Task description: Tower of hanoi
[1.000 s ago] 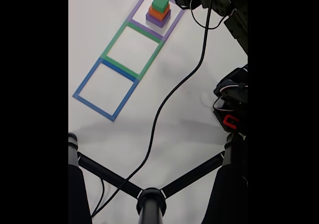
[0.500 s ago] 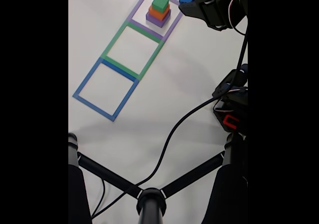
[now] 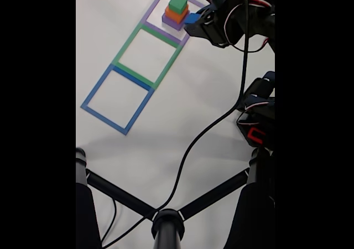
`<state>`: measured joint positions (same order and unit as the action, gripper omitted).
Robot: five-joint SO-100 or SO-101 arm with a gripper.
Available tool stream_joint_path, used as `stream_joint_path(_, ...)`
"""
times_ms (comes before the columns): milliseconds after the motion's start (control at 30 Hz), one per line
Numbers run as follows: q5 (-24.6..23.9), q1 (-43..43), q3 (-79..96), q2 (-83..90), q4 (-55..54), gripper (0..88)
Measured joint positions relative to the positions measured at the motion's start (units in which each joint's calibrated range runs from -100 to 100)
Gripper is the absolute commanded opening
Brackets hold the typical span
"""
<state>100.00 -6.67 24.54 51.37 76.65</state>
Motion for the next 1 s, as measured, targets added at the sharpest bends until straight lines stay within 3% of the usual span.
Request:
stream_joint_path(700, -0.59, -0.65, 36.81, 4.56, -42.05, 4.2)
stream_joint_path(1000, -0.59, -0.65, 46.39, -3.71, -64.37, 4.2)
